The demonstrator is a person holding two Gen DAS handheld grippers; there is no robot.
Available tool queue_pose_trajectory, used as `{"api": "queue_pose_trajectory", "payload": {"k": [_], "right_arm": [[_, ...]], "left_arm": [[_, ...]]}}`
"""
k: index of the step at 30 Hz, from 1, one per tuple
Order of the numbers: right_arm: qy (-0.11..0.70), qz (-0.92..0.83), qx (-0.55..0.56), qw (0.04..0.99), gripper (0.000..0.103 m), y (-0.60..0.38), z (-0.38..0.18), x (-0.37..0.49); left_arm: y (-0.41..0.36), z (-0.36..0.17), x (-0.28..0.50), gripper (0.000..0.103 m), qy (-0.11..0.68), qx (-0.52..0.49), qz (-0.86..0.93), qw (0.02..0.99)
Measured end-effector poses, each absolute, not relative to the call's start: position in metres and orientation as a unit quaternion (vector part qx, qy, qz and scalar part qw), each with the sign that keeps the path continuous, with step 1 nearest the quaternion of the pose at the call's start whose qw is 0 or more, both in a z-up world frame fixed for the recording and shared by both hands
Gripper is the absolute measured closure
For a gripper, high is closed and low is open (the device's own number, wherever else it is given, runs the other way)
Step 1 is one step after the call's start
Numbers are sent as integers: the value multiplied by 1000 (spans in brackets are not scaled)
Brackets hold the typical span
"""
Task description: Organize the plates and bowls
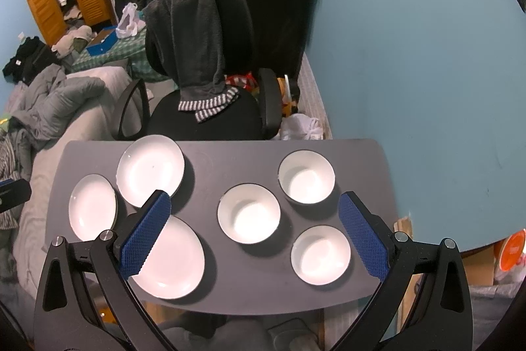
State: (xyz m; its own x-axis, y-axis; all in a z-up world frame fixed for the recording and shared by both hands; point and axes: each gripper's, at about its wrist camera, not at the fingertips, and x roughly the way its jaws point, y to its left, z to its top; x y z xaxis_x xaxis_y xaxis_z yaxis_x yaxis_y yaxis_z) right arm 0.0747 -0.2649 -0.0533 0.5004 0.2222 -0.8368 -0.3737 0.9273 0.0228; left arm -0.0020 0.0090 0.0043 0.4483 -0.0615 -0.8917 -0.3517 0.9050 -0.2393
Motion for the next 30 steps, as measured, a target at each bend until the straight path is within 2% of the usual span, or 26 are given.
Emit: {"api": "queue_pose_trajectory", "payload": {"k": [30], "right_arm": [[471, 175, -79, 861, 2, -265, -56, 75]], "left_arm": [[9, 1, -2, 18, 519, -208, 82, 825]]}}
